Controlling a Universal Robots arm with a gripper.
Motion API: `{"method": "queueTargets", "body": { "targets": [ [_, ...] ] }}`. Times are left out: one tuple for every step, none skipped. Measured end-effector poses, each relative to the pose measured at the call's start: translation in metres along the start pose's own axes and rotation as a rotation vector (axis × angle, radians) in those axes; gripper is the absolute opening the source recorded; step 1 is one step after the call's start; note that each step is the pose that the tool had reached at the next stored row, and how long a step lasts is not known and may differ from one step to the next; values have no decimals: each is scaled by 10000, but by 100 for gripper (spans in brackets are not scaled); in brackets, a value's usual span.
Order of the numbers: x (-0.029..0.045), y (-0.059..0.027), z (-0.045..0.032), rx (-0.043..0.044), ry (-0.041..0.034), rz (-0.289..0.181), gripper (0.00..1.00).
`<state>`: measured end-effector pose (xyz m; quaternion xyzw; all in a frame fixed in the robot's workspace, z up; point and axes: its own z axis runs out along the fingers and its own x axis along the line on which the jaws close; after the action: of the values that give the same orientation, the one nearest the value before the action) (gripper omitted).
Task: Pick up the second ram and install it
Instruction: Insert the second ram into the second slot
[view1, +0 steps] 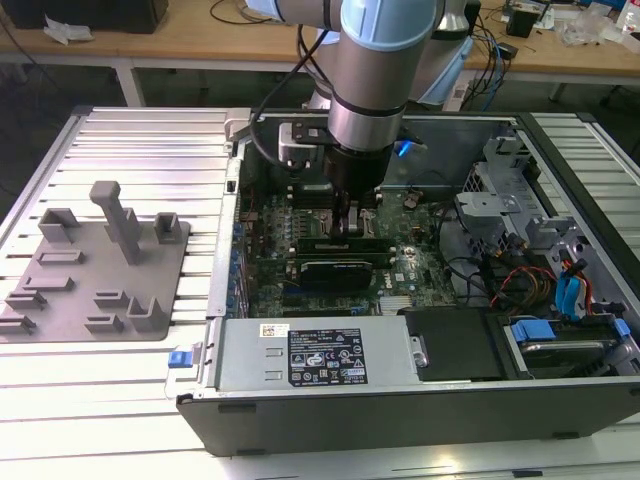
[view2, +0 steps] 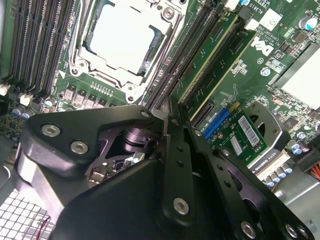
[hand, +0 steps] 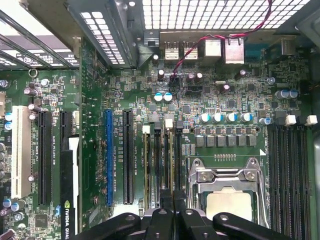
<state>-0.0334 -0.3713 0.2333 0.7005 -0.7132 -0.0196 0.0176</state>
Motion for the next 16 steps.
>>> {"method": "queueTargets", "body": {
  "targets": [
    [-1,-1,8,0,-2,-1,9],
    [0,-1,21,0,-1,-1,9],
    [0,-2,35,0,-2,-2,9],
    [0,-2,42,0,-2,-3,9],
    [0,-2,46,0,-1,-3,9],
    [0,-2,47,-1,1,-3,9],
    [0,-3,57,0,-1,-3,9],
    [0,-3,57,0,0,-3,9],
    [0,-3,57,0,0,-3,9],
    [0,-3,57,2,0,-4,9],
    [0,-3,57,0,0,-4,17],
    [0,-3,58,0,0,-4,17],
    [-1,-3,52,1,-2,-3,17],
    [0,-1,11,1,-2,-3,17],
    [0,2,-36,0,0,-3,17],
    [0,5,-88,0,0,-3,17]
  ]
}}
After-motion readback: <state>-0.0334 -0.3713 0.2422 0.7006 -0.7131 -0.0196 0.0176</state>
